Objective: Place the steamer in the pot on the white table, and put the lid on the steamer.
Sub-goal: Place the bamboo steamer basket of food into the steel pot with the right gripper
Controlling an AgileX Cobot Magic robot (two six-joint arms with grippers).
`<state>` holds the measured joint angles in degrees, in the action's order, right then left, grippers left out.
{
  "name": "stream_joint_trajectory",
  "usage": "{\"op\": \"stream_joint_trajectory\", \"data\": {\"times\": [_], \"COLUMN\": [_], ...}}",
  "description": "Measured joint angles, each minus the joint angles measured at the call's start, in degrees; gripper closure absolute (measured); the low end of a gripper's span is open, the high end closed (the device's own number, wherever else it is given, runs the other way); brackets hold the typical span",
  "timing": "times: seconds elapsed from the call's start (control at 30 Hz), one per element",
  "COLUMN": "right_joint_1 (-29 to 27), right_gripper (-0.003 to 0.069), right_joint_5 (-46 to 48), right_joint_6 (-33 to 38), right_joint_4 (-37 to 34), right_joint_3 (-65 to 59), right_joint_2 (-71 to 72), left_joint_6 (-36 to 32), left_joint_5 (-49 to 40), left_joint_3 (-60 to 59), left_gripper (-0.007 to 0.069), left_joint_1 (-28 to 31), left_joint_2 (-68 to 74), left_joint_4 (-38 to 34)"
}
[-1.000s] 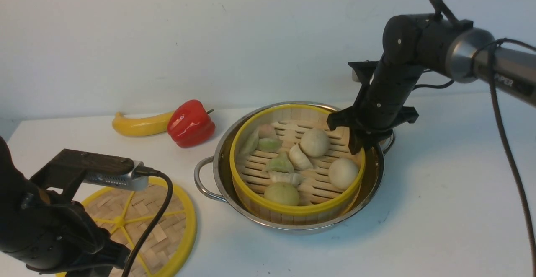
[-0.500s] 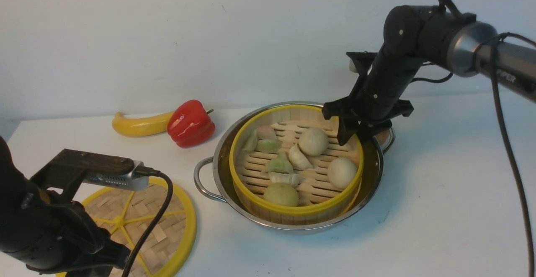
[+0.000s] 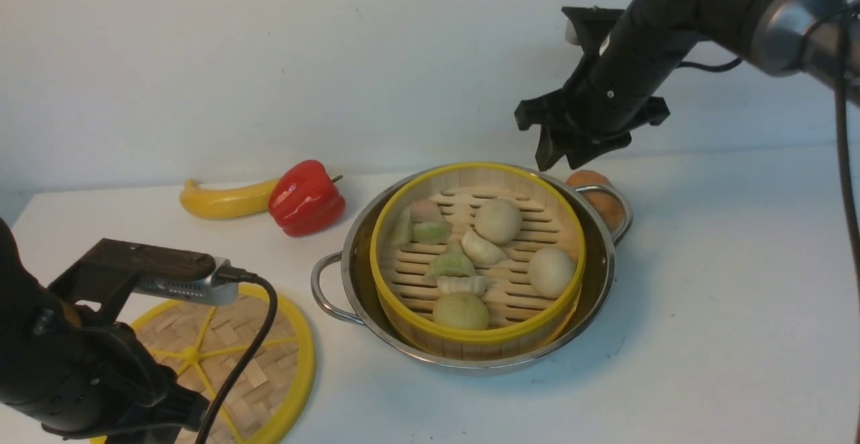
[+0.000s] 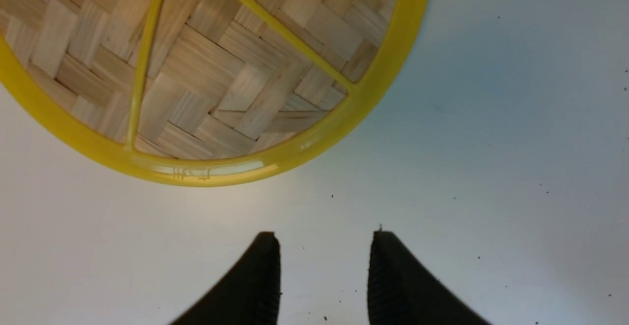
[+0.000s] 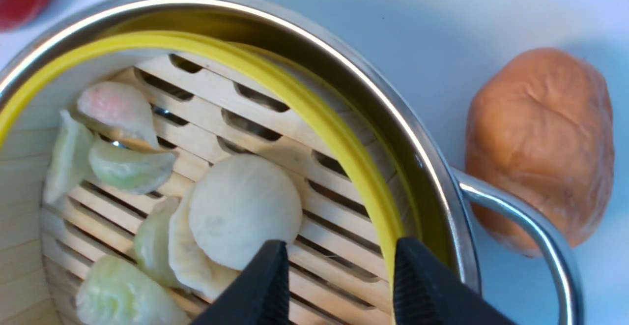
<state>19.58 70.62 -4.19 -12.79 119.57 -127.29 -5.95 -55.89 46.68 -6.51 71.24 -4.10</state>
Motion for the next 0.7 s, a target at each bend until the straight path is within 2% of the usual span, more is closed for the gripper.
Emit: {"op": "stream_joint_trajectory", "data": {"times": [0.2,0.53,0.7], "right_joint_1": [0.00,0.00,-0.12], "right_gripper": [0.0356,0.0356,0.0356], "right_joint_5": [0.00,0.00,0.06], "right_joint_6": [0.00,0.62,0.65], "right_joint_4": [2.42,1.60,4.39], "right_joint_3": [0.00,-0.07,-0.18], "right_joint_2": [0.17,0.17,0.47], "left_joint_6": [0.00,0.00,0.00], "left_joint_5": [0.00,0.05,0.58], "left_joint_3": [0.00,0.00,0.00], "left_gripper": [0.0384,0.0384,0.0384], "left_joint_1": [0.00,0.00,0.00], "left_joint_2": [0.00,0.00,0.00], "left_joint_4": [0.00,0.00,0.00]}}
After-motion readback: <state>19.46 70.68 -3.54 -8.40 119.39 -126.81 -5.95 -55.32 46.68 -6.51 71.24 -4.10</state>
